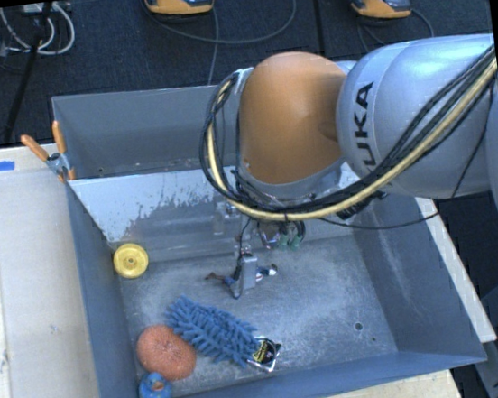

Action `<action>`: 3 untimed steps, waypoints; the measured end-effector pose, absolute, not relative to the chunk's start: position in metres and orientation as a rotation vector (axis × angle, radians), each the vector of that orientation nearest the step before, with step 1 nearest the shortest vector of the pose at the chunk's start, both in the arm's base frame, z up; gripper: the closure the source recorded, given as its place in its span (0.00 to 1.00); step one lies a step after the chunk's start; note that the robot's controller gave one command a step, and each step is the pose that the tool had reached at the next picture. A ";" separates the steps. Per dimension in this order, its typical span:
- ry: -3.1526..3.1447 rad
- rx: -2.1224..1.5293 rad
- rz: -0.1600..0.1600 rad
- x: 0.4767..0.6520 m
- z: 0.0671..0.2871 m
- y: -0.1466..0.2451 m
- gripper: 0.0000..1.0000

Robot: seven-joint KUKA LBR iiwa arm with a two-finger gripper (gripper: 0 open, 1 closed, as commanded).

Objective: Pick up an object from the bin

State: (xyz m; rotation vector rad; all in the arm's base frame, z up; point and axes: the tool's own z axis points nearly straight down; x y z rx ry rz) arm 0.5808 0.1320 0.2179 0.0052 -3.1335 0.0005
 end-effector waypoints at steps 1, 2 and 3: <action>-3.141 0.001 -0.001 0.582 0.223 0.131 0.00; -3.146 0.056 -0.002 0.553 0.175 0.139 0.00; -3.141 0.074 -0.001 0.544 0.160 0.141 0.00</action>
Offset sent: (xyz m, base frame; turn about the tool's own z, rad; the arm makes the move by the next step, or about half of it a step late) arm -0.0647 0.0178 -0.1027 -0.0794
